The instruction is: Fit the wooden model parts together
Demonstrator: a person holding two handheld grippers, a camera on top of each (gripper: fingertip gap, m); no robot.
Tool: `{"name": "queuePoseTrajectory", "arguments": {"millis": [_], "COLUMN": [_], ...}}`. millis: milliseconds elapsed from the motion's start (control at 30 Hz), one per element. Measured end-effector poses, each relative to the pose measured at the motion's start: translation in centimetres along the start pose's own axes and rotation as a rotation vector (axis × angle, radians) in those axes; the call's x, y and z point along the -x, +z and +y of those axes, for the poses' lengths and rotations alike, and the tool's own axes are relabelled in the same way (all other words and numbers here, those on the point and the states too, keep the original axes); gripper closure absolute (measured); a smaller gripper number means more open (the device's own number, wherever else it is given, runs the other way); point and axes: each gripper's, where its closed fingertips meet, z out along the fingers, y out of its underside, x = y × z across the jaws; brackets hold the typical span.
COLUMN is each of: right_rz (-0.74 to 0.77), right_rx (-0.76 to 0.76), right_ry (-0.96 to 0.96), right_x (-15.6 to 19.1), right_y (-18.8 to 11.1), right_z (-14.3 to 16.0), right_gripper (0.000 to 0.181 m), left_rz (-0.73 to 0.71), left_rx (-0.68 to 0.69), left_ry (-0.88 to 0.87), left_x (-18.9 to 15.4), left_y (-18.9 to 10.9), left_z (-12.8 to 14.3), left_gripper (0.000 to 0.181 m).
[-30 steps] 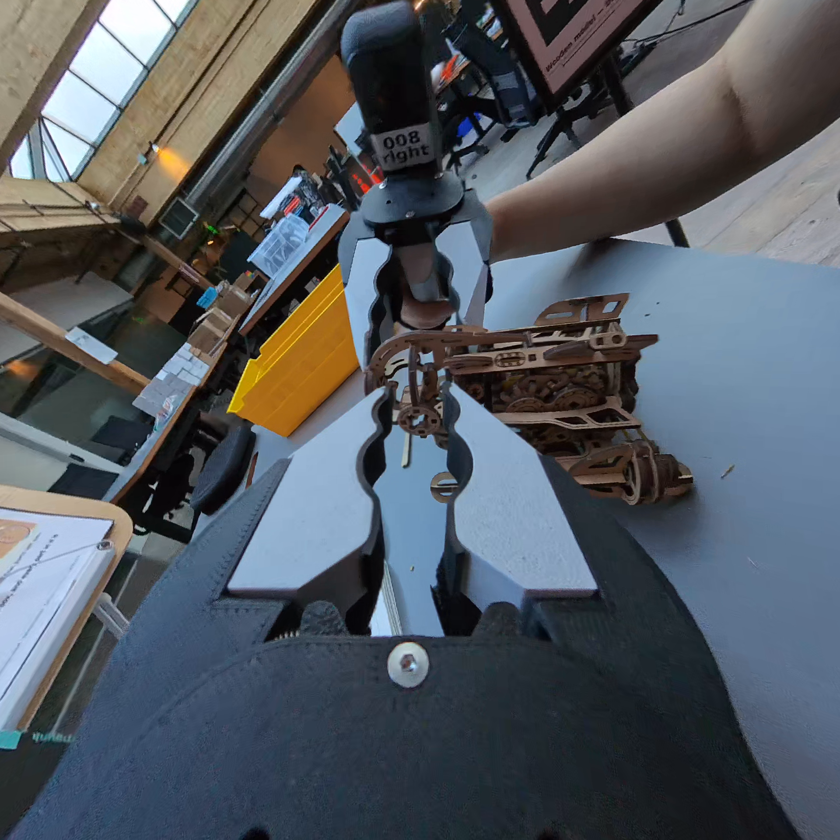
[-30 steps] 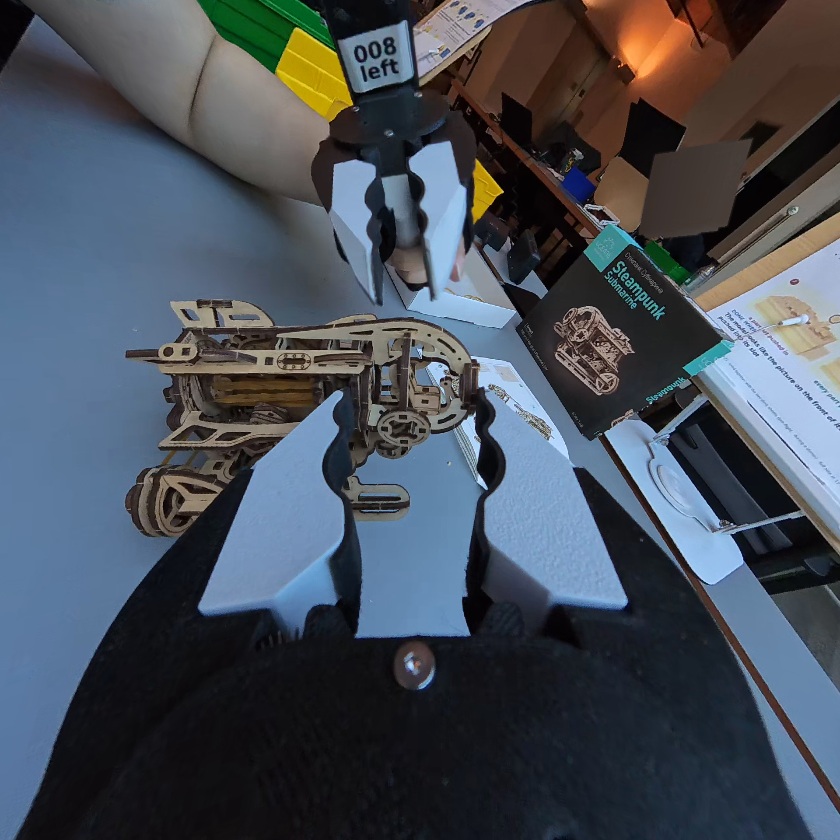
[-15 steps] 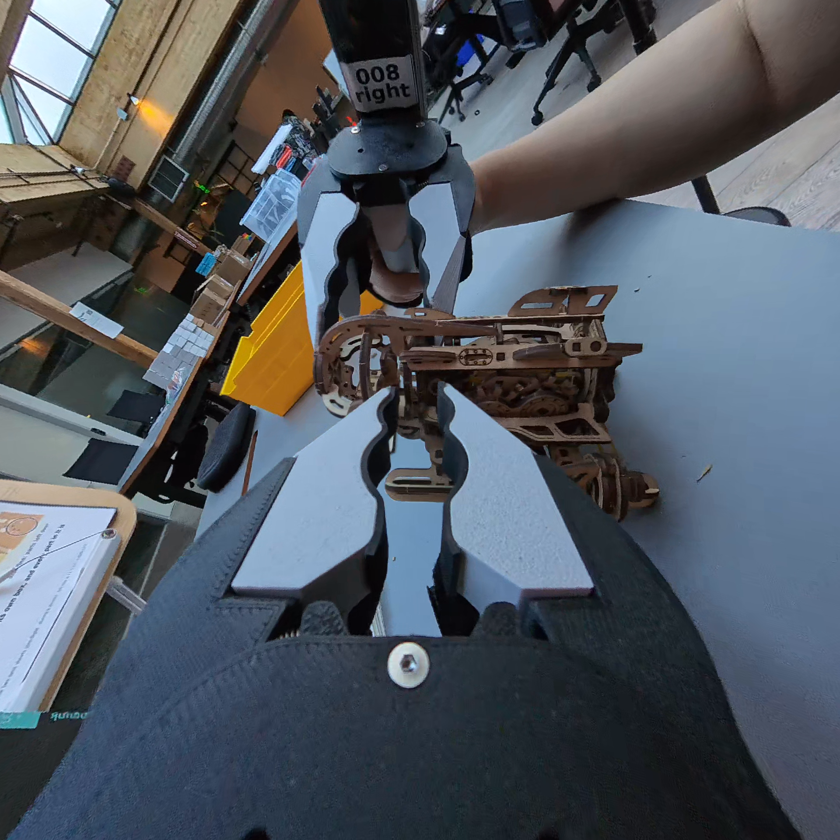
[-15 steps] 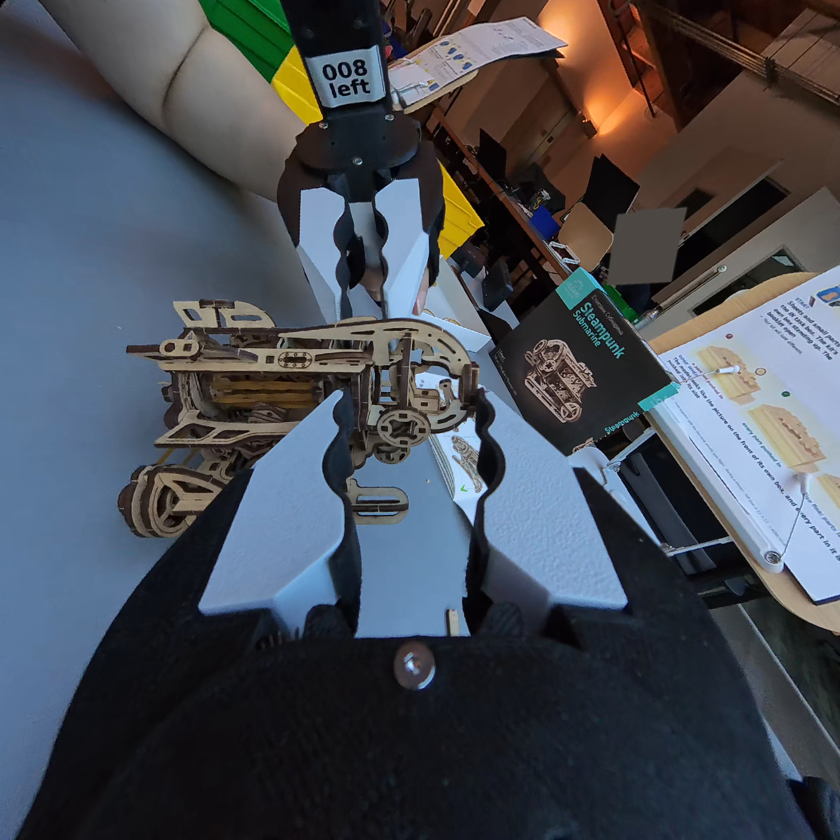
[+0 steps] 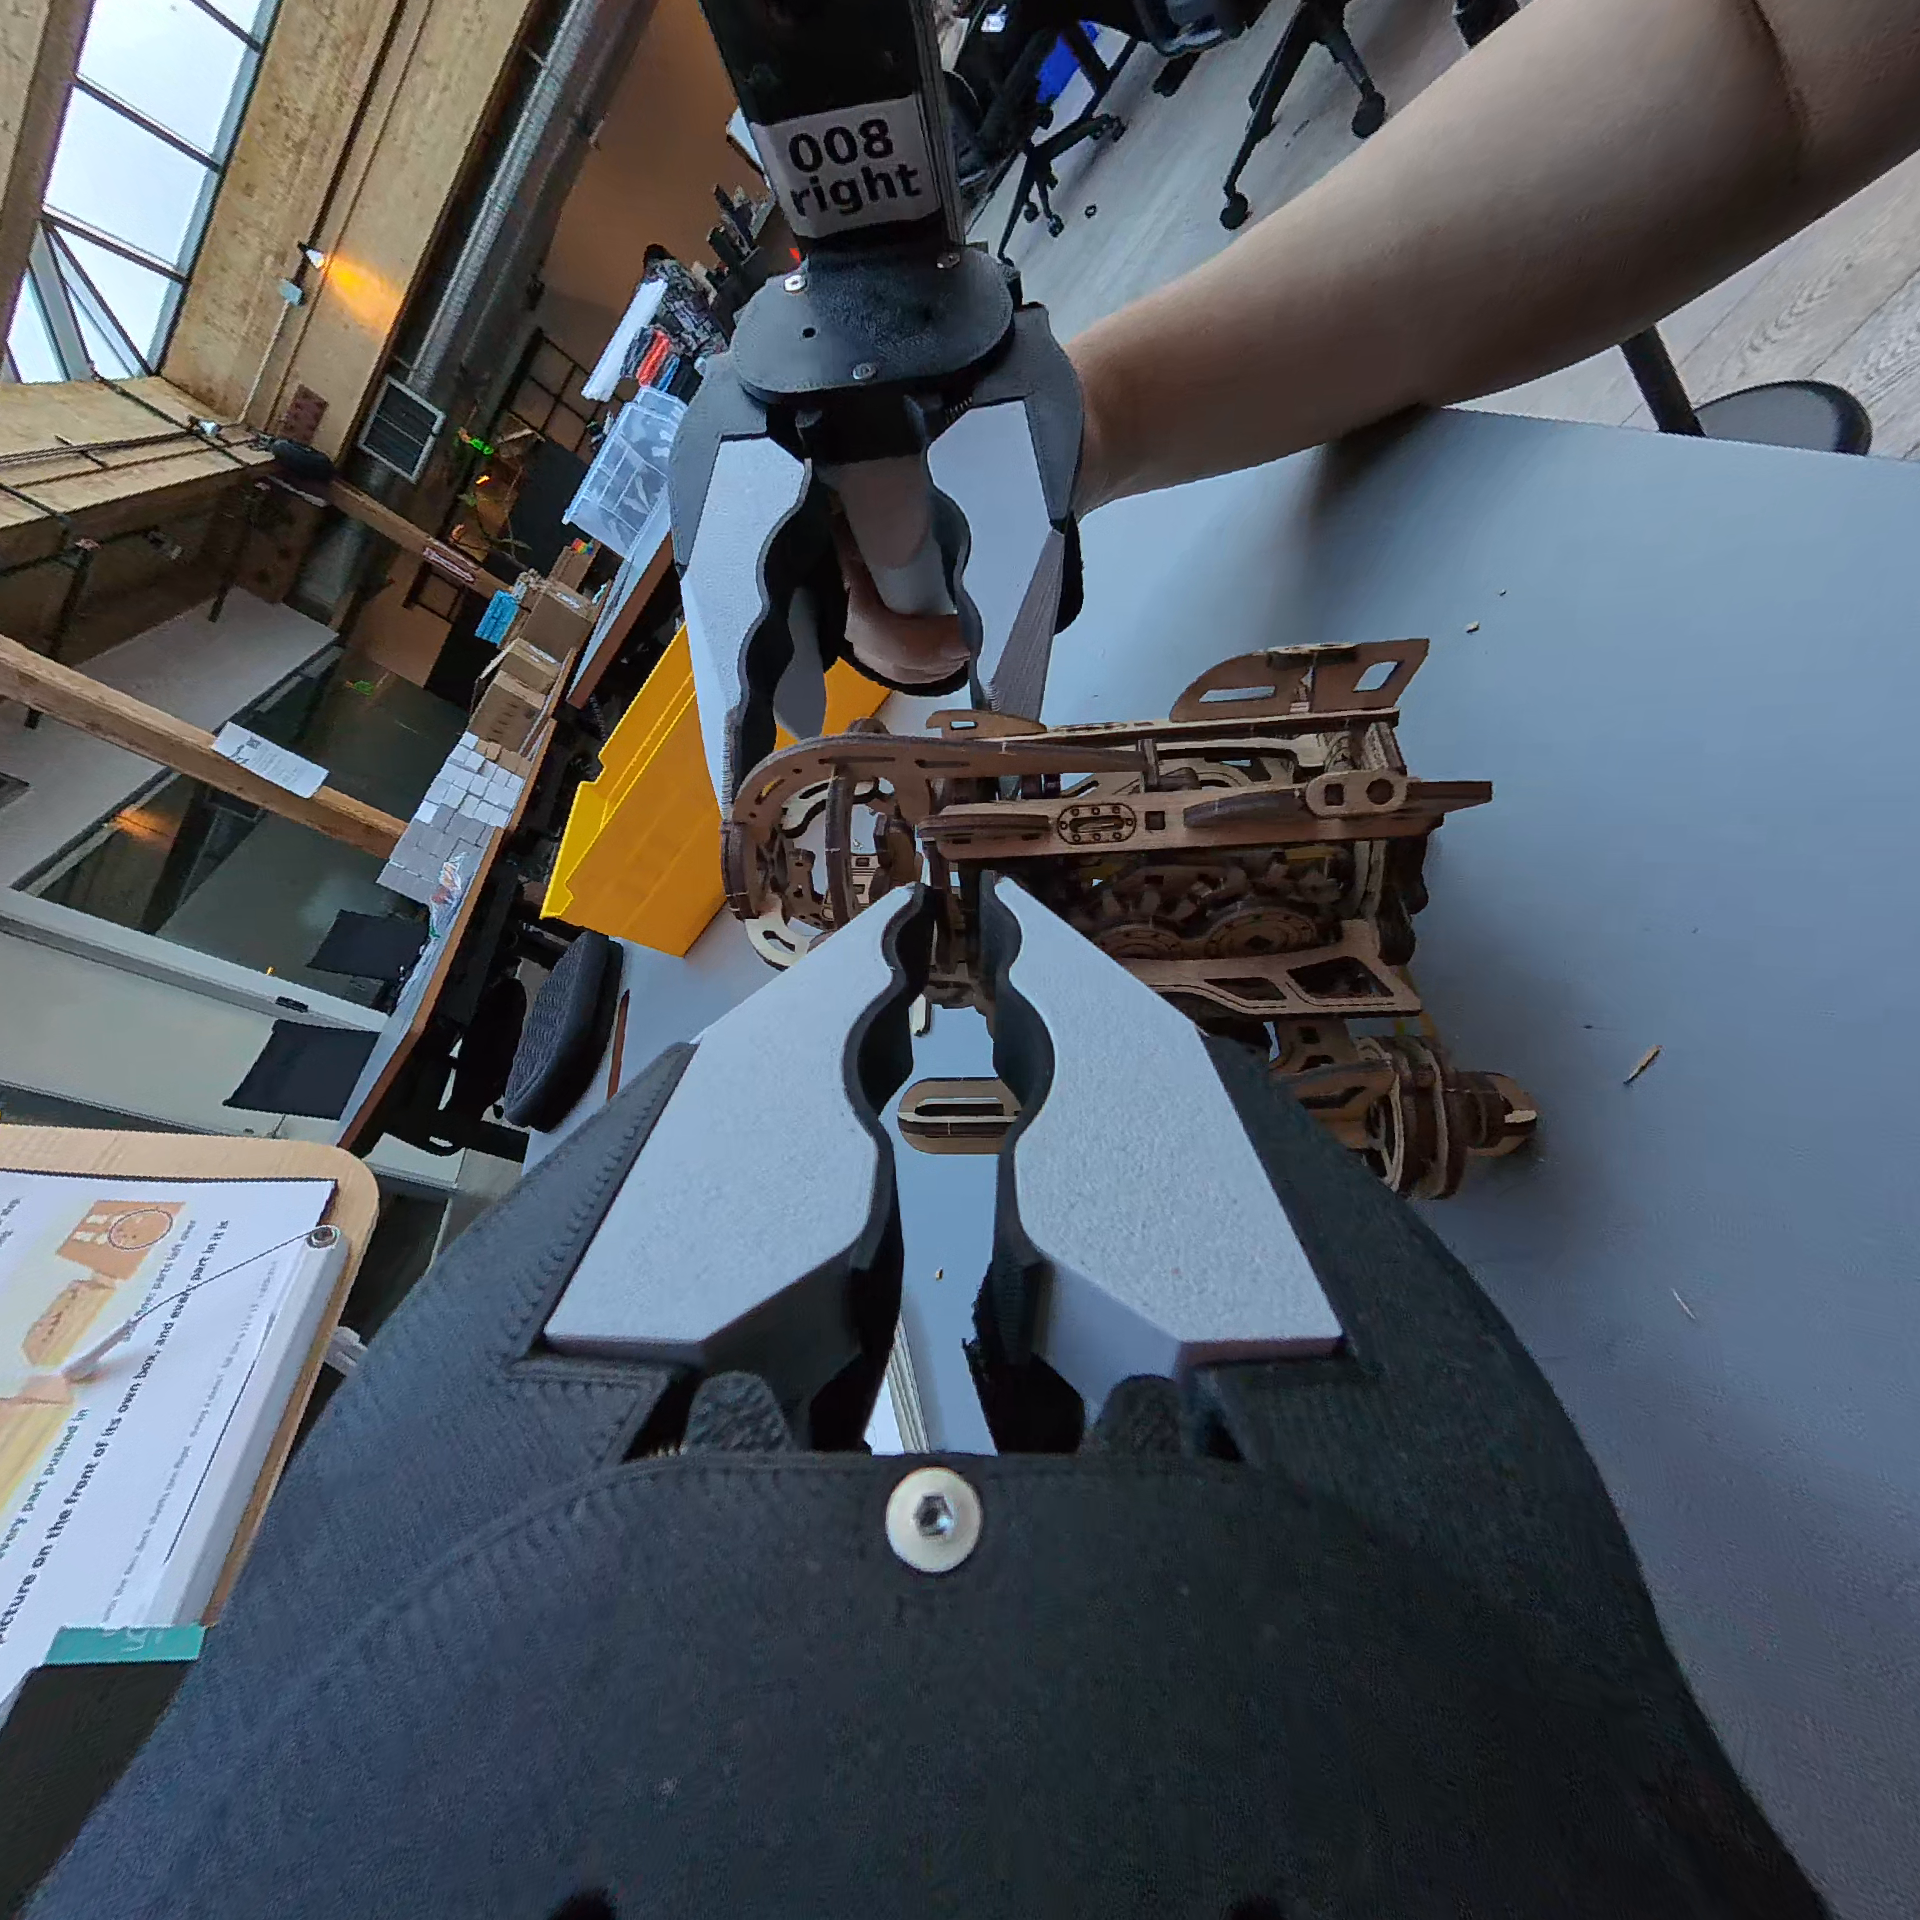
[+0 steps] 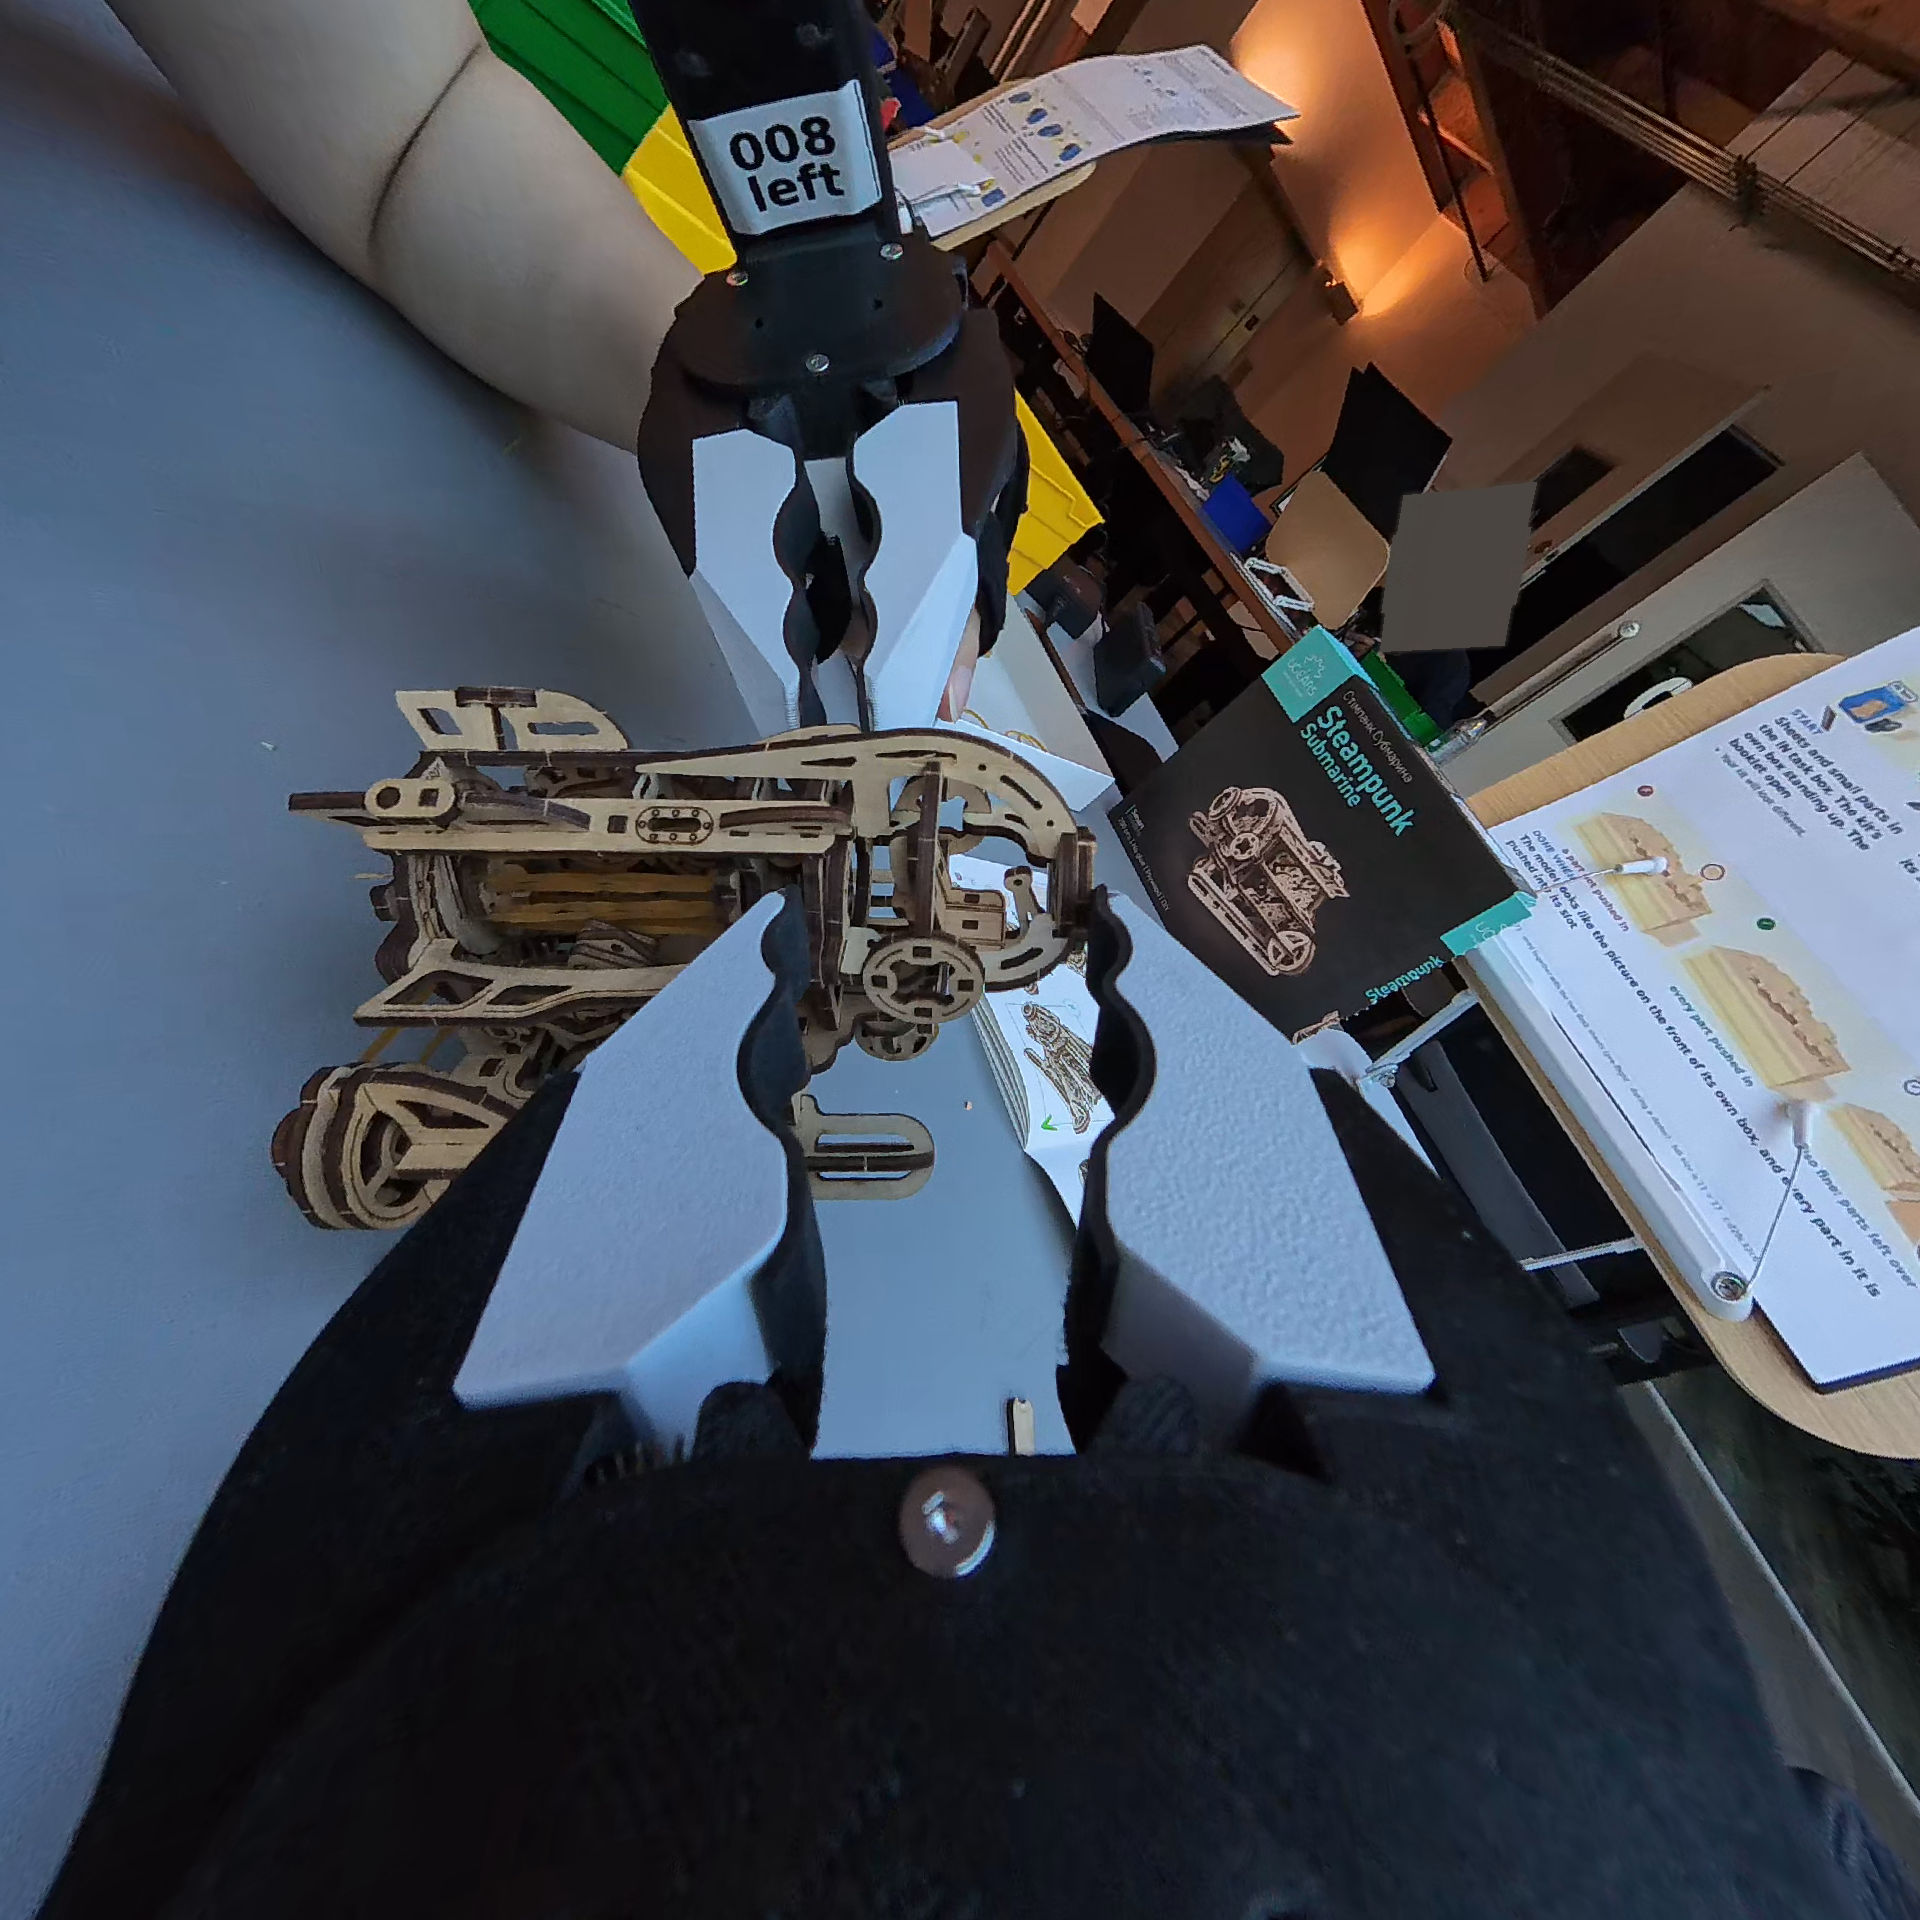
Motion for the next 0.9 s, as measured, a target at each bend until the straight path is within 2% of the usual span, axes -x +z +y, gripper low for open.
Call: {"name": "queuePoseTrajectory", "arguments": {"millis": [400,533,633,767,900], "right_rz": [-0.006,0.002,0.002,0.003,0.002], "right_rx": [0.002,0.005,0.010,0.007,-0.001], "right_ry": [0.008,0.001,0.006,0.005,-0.005], "right_x": [0.0,-0.1,-0.1,-0.1,0.0], "right_y": [0.1,0.1,0.1,0.0,0.1], "right_z": [0.1,0.1,0.2,0.2,-0.1], "right_gripper": [0.128,0.129,0.129,0.129,0.129], "left_rz": [0.005,-0.023,-0.063,-0.046,-0.031], "left_rx": [-0.008,-0.017,-0.030,-0.126,-0.070], "left_ry": [-0.029,0.028,0.076,-0.016,-0.172], "left_x": [-0.1,0.0,0.3,1.0,2.0], "left_y": [0.0,-0.1,-0.5,-2.3,-2.0], "left_z": [0.1,0.0,-0.2,-1.1,1.1], "left_gripper": [0.176,0.174,0.158,0.152,0.115]}}
